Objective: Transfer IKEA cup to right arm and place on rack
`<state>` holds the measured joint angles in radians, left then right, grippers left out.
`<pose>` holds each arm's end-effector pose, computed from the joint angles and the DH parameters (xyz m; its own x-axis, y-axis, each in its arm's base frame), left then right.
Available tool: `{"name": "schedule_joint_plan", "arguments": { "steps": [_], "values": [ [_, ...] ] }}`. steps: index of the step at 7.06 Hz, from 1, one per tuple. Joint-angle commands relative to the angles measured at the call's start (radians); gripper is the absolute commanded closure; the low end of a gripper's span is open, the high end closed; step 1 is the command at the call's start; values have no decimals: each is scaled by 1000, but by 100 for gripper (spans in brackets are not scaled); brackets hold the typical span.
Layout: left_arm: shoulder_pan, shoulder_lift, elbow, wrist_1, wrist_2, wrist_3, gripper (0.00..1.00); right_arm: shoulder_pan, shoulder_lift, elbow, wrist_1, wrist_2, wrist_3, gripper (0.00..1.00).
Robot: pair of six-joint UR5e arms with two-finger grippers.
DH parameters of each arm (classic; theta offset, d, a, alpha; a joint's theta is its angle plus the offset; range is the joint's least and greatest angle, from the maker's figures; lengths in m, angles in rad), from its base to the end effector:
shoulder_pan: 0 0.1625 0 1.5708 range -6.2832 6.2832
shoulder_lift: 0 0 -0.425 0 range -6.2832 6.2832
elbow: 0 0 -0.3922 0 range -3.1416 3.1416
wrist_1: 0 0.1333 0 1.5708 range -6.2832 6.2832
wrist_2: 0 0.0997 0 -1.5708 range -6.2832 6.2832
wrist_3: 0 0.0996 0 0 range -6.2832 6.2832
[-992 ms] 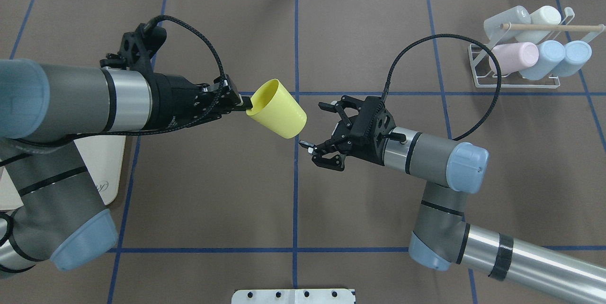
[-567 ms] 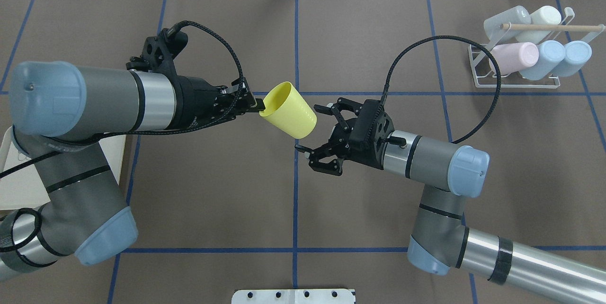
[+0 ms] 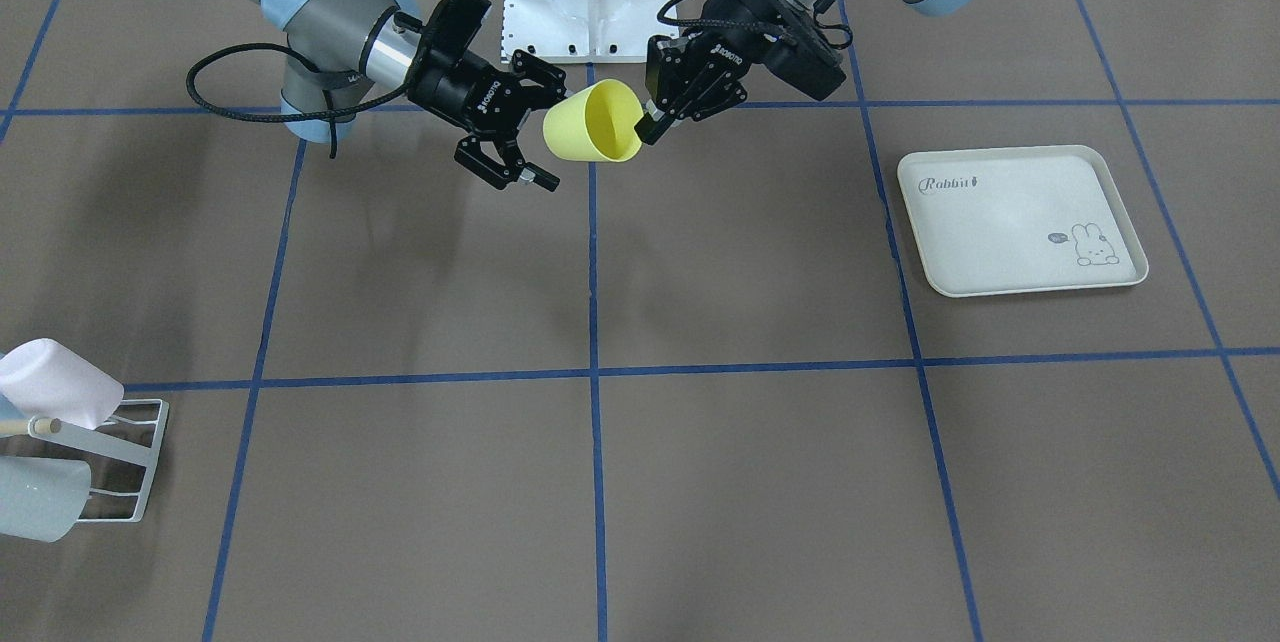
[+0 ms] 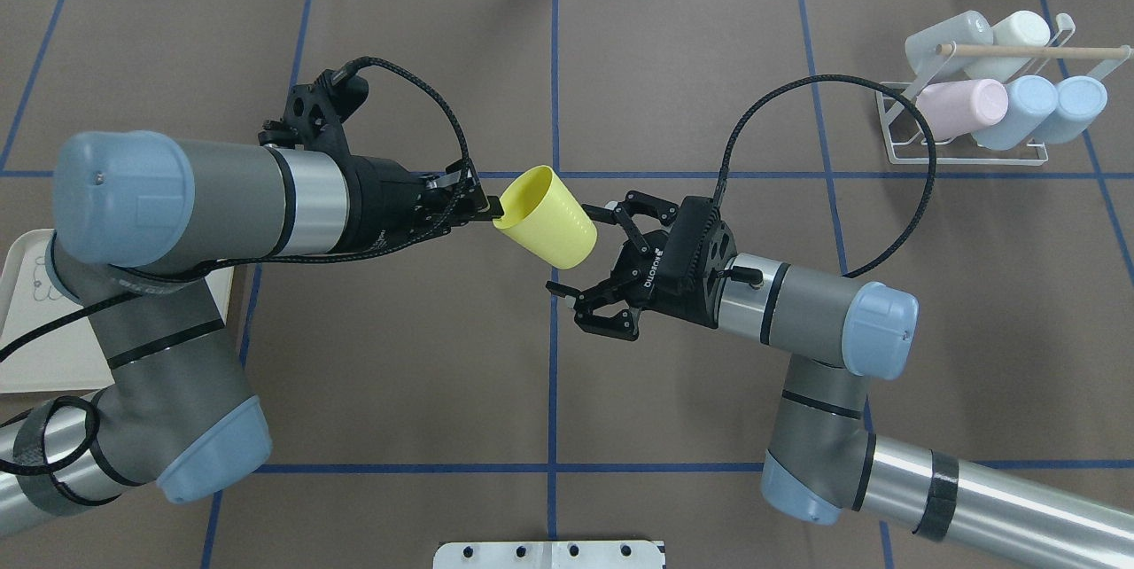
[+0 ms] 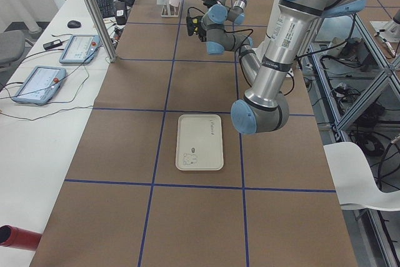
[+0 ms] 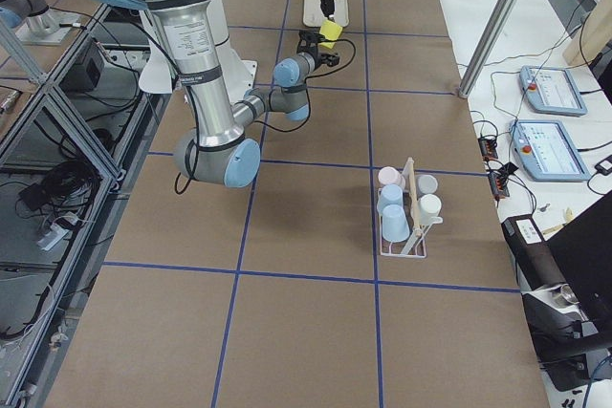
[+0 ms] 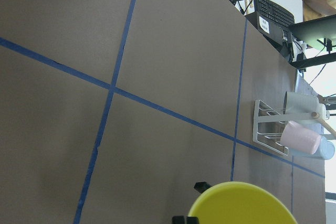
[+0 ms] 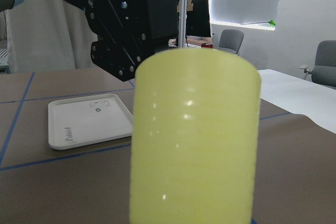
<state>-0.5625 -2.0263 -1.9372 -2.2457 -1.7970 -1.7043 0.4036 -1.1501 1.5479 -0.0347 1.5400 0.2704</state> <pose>0.4130 -0.3915 0.1646 0.0180 -0.1647 -0.9862 0.3359 0.9300 -0.1492 -0.4916 -0.3582 0.2699 0.3165 -0.9122 0.2602 -0.4267 0.1081 0.8979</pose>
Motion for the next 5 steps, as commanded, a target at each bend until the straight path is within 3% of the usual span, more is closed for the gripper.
{"name": "schedule_joint_plan", "arguments": {
  "steps": [1, 3, 5],
  "values": [
    [9, 1, 9, 0, 1, 2, 100, -5, 1, 9, 1, 0, 1, 1],
    [13, 0, 14, 0, 14, 2, 100, -6, 0, 11, 1, 2, 1, 2],
    [13, 0, 14, 0, 15, 2, 100, -6, -6, 11, 1, 5, 3, 16]
  ]
}}
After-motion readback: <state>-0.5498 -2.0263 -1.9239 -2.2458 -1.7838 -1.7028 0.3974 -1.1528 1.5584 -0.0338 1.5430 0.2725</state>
